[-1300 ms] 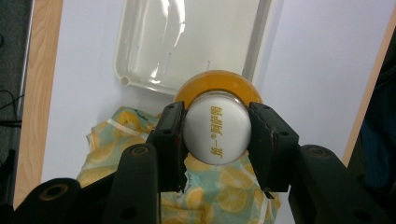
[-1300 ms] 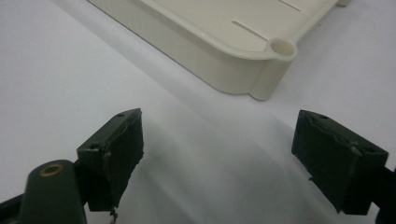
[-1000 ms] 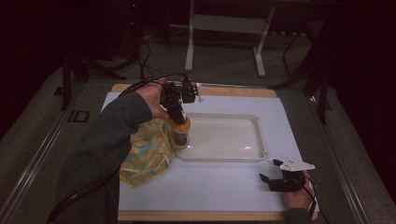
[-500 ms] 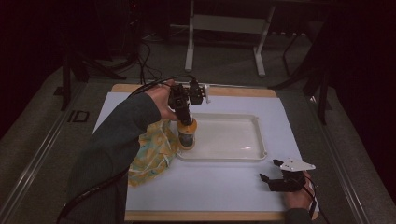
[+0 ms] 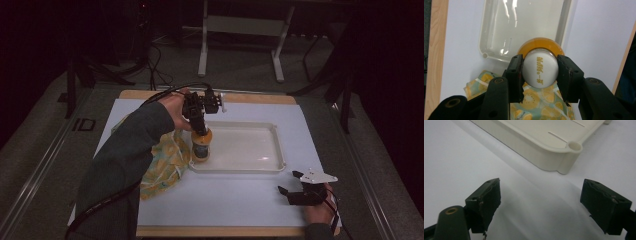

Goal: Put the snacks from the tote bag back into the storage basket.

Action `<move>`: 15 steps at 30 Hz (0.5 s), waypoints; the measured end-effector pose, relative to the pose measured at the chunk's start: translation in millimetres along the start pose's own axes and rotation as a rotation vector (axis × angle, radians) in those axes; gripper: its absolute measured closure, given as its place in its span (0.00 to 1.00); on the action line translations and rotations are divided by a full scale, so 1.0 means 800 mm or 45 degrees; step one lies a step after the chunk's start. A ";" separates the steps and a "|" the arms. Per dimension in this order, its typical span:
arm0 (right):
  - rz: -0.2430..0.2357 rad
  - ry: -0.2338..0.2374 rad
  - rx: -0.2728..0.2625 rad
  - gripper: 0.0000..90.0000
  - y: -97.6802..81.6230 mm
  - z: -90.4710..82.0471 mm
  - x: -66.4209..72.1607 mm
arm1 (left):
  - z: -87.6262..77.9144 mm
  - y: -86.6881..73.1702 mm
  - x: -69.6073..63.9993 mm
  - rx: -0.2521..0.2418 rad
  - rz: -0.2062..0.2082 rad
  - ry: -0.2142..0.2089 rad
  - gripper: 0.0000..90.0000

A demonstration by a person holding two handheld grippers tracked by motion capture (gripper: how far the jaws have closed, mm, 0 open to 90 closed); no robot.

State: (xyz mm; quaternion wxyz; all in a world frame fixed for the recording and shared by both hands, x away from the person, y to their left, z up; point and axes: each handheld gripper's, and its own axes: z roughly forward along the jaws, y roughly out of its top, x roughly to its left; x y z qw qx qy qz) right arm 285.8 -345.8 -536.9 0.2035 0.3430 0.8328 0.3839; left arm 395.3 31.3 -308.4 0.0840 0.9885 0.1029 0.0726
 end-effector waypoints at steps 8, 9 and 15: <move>0.000 0.001 0.000 0.18 0.000 0.000 0.000 | 0.006 0.001 0.000 -0.008 -0.001 -0.010 0.66; 0.000 0.001 0.001 0.18 0.000 0.000 0.000 | 0.008 0.000 0.001 -0.006 -0.002 -0.012 0.66; 0.001 0.001 0.000 0.18 0.000 0.000 0.000 | 0.014 0.000 0.001 0.000 -0.001 -0.016 0.66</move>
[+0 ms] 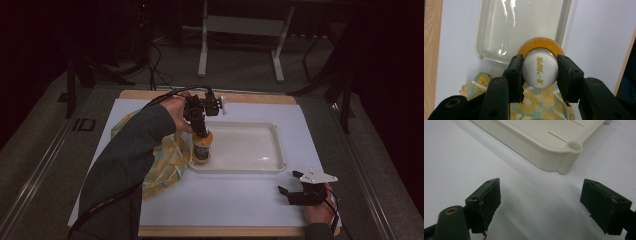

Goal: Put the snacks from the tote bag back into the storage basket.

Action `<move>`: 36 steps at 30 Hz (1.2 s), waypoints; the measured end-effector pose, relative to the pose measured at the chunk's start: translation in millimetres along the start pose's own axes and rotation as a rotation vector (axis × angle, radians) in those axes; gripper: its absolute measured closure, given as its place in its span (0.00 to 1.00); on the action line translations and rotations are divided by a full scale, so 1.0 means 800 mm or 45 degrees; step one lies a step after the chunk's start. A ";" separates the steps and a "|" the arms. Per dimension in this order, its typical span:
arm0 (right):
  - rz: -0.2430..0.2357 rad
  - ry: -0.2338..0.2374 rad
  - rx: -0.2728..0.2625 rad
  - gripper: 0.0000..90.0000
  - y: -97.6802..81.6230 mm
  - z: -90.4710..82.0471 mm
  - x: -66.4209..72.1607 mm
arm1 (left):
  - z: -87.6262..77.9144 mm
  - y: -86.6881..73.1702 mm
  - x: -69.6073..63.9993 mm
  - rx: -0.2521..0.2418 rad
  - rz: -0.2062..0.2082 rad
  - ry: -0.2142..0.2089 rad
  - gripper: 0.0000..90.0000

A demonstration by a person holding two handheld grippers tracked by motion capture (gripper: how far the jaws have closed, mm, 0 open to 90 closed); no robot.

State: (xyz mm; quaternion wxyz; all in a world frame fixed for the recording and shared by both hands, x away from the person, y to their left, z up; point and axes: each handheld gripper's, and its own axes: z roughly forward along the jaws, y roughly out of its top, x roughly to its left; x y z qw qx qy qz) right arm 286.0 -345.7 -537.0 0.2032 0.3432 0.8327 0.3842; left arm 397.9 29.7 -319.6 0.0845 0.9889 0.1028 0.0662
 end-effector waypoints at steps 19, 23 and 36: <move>0.002 0.001 0.002 0.18 0.000 0.000 0.000 | 0.014 0.008 -0.005 -0.001 0.009 -0.021 0.66; 0.001 0.000 0.005 0.18 0.000 0.000 0.000 | 0.016 0.009 -0.007 0.000 0.009 -0.025 0.66; 0.001 0.000 0.008 0.18 0.000 0.000 0.000 | 0.029 0.012 -0.010 0.022 0.013 -0.040 0.66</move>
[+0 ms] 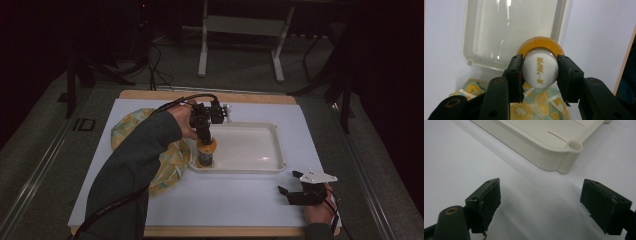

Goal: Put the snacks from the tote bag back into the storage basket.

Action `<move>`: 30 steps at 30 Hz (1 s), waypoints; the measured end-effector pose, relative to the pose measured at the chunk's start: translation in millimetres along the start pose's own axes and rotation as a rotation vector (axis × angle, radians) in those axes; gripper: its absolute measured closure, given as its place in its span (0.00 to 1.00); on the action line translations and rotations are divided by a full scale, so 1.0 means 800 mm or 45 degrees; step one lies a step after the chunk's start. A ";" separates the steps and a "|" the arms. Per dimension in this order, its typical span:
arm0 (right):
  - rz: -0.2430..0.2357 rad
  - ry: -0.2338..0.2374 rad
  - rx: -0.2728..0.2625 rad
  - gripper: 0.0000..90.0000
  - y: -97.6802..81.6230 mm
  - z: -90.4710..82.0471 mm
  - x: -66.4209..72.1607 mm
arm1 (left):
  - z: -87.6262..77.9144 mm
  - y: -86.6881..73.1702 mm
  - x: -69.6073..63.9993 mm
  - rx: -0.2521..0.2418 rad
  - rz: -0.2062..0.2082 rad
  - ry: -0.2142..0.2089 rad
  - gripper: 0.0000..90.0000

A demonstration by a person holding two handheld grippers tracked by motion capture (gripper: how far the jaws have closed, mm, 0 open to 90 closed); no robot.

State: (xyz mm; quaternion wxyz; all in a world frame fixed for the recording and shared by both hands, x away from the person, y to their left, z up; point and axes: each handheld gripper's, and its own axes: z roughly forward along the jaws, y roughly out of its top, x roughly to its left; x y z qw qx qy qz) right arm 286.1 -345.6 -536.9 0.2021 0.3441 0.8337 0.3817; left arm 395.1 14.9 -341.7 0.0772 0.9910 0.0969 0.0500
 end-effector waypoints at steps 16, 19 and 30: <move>-0.001 -0.001 0.002 0.18 0.000 0.000 0.000 | 0.004 -0.004 0.000 0.051 -0.010 0.006 0.66; -0.001 -0.001 0.001 0.18 0.000 0.000 0.000 | 0.009 -0.004 0.001 0.067 -0.011 -0.002 0.66; -0.001 -0.002 0.002 0.18 0.000 0.000 0.000 | 0.013 -0.009 0.006 0.036 -0.042 -0.050 0.64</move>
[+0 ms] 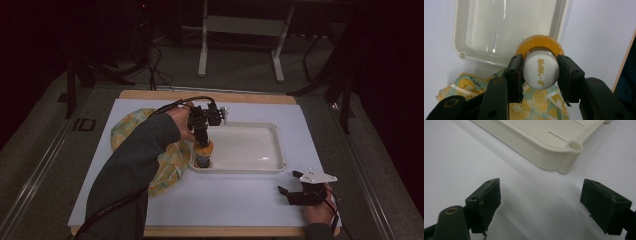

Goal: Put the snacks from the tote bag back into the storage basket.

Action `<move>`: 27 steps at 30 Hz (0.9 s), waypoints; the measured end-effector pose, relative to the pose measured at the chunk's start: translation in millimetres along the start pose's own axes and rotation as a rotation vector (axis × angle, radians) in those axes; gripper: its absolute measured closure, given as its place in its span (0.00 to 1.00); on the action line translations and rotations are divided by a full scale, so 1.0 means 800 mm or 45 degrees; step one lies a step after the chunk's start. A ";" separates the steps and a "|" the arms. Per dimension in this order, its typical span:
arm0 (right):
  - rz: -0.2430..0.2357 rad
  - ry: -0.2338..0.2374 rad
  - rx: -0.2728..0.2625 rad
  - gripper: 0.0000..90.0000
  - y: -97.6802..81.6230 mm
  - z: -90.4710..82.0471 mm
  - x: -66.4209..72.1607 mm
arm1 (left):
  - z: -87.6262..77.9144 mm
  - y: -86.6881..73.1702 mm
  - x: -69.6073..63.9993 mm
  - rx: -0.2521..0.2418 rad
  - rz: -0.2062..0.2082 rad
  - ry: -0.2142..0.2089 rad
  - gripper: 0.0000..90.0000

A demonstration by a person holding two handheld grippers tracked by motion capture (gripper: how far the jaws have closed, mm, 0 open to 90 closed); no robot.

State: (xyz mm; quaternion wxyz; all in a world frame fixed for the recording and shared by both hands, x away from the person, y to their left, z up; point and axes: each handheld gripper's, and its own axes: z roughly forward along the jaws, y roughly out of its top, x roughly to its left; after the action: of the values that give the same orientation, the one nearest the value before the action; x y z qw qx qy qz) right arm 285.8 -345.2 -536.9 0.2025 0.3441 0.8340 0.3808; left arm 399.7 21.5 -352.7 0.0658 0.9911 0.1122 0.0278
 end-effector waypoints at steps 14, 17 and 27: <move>-0.004 -0.001 0.003 0.18 0.000 0.001 0.000 | -0.001 0.001 0.000 -0.023 -0.021 -0.017 0.57; -0.004 -0.001 0.004 0.18 0.000 0.001 0.000 | -0.002 0.000 0.001 -0.030 -0.018 -0.019 0.57; -0.004 -0.001 0.004 0.18 0.000 0.001 0.000 | -0.008 -0.001 0.000 -0.069 -0.021 -0.021 0.55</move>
State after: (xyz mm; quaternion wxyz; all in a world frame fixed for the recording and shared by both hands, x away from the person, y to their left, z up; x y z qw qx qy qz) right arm 286.1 -344.8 -537.2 0.2028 0.3434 0.8350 0.3790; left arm 399.4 23.5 -346.7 0.0940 0.9882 0.1192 0.0221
